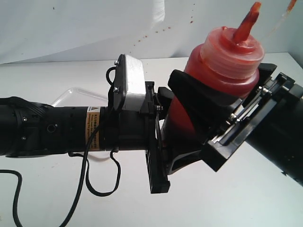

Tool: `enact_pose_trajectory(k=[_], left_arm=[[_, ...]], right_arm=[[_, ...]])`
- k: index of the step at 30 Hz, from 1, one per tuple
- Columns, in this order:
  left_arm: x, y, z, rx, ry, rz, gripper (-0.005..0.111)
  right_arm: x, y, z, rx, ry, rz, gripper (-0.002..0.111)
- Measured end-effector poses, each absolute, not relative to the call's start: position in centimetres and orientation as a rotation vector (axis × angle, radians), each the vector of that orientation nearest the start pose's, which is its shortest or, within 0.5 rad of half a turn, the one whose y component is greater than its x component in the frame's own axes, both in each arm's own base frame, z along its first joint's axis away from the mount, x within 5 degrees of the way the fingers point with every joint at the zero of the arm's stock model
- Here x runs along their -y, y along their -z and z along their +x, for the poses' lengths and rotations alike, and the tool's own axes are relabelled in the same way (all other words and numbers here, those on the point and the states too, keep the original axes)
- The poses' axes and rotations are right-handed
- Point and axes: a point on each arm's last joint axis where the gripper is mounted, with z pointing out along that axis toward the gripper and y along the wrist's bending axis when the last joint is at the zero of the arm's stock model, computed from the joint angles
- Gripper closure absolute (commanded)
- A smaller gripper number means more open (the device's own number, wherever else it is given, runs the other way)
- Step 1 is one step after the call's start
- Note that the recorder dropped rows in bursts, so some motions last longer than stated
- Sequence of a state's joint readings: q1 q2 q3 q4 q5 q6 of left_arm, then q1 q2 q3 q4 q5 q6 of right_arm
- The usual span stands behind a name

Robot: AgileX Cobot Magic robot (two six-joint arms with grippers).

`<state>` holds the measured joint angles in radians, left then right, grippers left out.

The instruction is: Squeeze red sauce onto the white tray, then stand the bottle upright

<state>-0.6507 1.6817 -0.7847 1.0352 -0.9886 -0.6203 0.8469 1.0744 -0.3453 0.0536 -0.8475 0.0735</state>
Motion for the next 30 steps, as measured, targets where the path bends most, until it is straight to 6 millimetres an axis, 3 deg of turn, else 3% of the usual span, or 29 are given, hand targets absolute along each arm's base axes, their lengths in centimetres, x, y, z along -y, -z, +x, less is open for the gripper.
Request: enact_pose_trajectory(k=[4, 8, 10, 15, 25, 30], left_arm=[[24.6, -22.3, 21.6, -1.329, 1.064, 1.208, 0.073], [24.7, -22.3, 21.6, -1.332, 1.065, 1.207, 0.022], [24.7, -22.4, 21.7, -1.352, 1.092, 1.172, 0.002], [24.7, -22.9, 21.8, -1.401, 1.172, 1.079, 0.002], [24.7, -22.4, 21.2, -1.396, 1.162, 1.197, 0.002], [24.7, -22.1, 21.0, -1.390, 1.155, 1.244, 0.002]], right_arm=[[-14.9, -27.6, 13.7, -1.326, -0.771, -0.476, 0.108], [-14.9, -27.6, 13.7, -1.329, -0.771, -0.470, 0.108], [-14.9, -27.4, 13.8, -1.345, -0.772, -0.462, 0.108], [-14.8, -26.5, 14.1, -1.438, -0.745, -0.449, 0.108], [-13.9, -26.3, 14.8, -1.450, -0.562, -0.421, 0.108], [-12.6, -26.2, 15.6, -1.484, -0.416, -0.313, 0.108]])
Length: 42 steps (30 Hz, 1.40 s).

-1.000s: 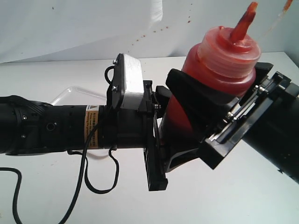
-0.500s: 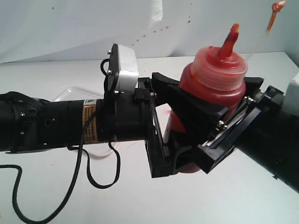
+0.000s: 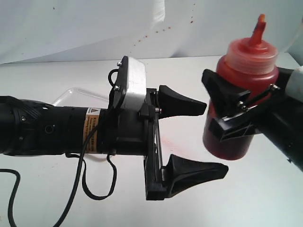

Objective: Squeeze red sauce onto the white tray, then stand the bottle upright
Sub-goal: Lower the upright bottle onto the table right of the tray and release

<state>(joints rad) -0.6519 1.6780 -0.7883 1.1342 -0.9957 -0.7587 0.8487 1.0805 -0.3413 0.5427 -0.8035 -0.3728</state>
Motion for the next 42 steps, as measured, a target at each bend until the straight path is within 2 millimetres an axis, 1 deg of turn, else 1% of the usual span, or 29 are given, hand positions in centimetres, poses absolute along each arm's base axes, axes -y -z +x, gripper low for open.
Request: enact_pose_trajectory(k=[3, 8, 11, 16, 20, 22, 25, 27, 31, 34, 37, 42], left_arm=[[24.7, -22.1, 20.8, -1.381, 1.156, 1.269, 0.002], [24.6, -21.7, 21.1, -1.423, 1.107, 1.278, 0.002], [24.5, -21.3, 21.4, -1.472, 1.048, 1.280, 0.002], [23.7, -21.0, 22.4, -1.523, 0.989, 1.253, 0.002], [22.9, -21.0, 23.2, -1.546, 0.967, 1.215, 0.002], [22.4, -21.0, 23.8, -1.557, 0.953, 1.193, 0.002], [21.6, -21.0, 24.5, -1.573, 0.933, 1.161, 0.002], [21.0, -21.0, 25.0, -1.583, 0.918, 1.141, 0.002], [20.0, -21.0, 25.8, -1.601, 0.889, 1.107, 0.002], [19.2, -21.0, 26.4, -1.612, 0.868, 1.082, 0.002], [18.5, -21.0, 26.9, -1.623, 0.849, 1.060, 0.002], [18.4, -21.0, 27.0, -1.625, 0.841, 1.054, 0.002]], right_arm=[[-12.0, -26.1, 16.0, -1.496, -0.330, -0.268, 0.108], [-12.0, -25.3, 16.6, -1.505, -0.242, -0.265, 0.108], [-12.5, -24.0, 17.4, -1.525, -0.178, -0.280, 0.108], [-13.5, -20.6, 19.1, -1.548, -0.054, -0.297, 0.108], [-13.4, -17.6, 21.0, -1.631, -0.103, -0.221, 0.108], [-13.3, -16.2, 22.4, -1.668, -0.148, -0.191, 0.108], [-13.7, -14.9, 24.4, -1.673, -0.186, -0.273, 0.108], [-14.3, -14.4, 25.6, -1.655, -0.220, -0.345, 0.108], [-15.4, -14.0, 27.5, -1.613, -0.258, -0.428, 0.108], [-15.9, -13.7, 28.8, -1.595, -0.262, -0.437, 0.108], [-16.4, -13.3, 29.7, -1.590, -0.262, -0.434, 0.108], [-17.1, -12.0, 30.8, -1.616, -0.267, -0.453, 0.108]])
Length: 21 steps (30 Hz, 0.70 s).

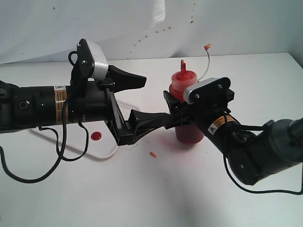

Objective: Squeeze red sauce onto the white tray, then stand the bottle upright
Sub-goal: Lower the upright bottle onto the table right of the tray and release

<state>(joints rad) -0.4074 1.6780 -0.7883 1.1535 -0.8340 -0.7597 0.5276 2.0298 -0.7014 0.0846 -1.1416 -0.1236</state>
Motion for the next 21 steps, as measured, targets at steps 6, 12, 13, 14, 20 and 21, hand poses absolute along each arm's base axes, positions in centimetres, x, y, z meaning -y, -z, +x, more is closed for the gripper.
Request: enact_pose_trajectory(k=[6, 12, 13, 14, 20, 21], left_arm=[[18.36, -20.96, 27.03, -1.624, 0.840, 1.054, 0.002], [18.36, -20.96, 27.03, -1.623, 0.839, 1.055, 0.002], [18.36, -20.96, 27.03, -1.623, 0.839, 1.055, 0.002], [18.36, -20.96, 27.03, -1.623, 0.839, 1.055, 0.002], [18.36, -20.96, 27.03, -1.623, 0.839, 1.055, 0.002], [18.36, -20.98, 27.04, -1.623, 0.839, 1.052, 0.002]], right_arm=[[-17.25, -11.25, 30.87, -1.636, -0.268, -0.467, 0.100], [-17.43, -11.21, 30.77, -1.633, -0.279, -0.496, 0.055], [-17.52, -11.23, 30.78, -1.631, -0.283, -0.505, 0.046], [-17.58, -11.24, 30.79, -1.630, -0.286, -0.511, 0.034], [-17.68, -11.30, 30.80, -1.624, -0.292, -0.518, 0.003], [-17.65, -11.30, 30.82, -1.625, -0.291, -0.514, 0.003]])
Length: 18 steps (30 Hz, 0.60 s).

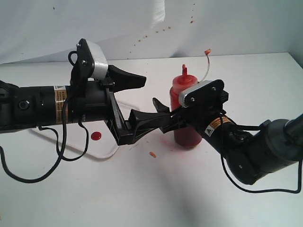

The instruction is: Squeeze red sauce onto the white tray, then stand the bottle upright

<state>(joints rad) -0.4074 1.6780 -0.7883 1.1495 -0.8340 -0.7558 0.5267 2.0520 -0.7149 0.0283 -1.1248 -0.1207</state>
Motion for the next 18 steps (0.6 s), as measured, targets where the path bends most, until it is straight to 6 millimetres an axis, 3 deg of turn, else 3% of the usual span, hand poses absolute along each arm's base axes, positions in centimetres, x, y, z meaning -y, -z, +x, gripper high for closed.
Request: enact_pose_trajectory(k=[6, 14, 18], left_arm=[[18.4, -21.0, 27.0, -1.623, 0.839, 1.051, 0.002], [18.4, -21.0, 27.1, -1.625, 0.837, 1.051, 0.002], [18.4, -21.0, 27.1, -1.625, 0.837, 1.051, 0.002]], right_arm=[[-17.7, -13.2, 30.8, -1.574, -0.300, -0.495, 0.003], [-17.3, -19.5, 30.2, -1.414, -0.356, -0.409, 0.003], [-16.8, -23.6, 29.2, -1.301, -0.372, -0.373, 0.003]])
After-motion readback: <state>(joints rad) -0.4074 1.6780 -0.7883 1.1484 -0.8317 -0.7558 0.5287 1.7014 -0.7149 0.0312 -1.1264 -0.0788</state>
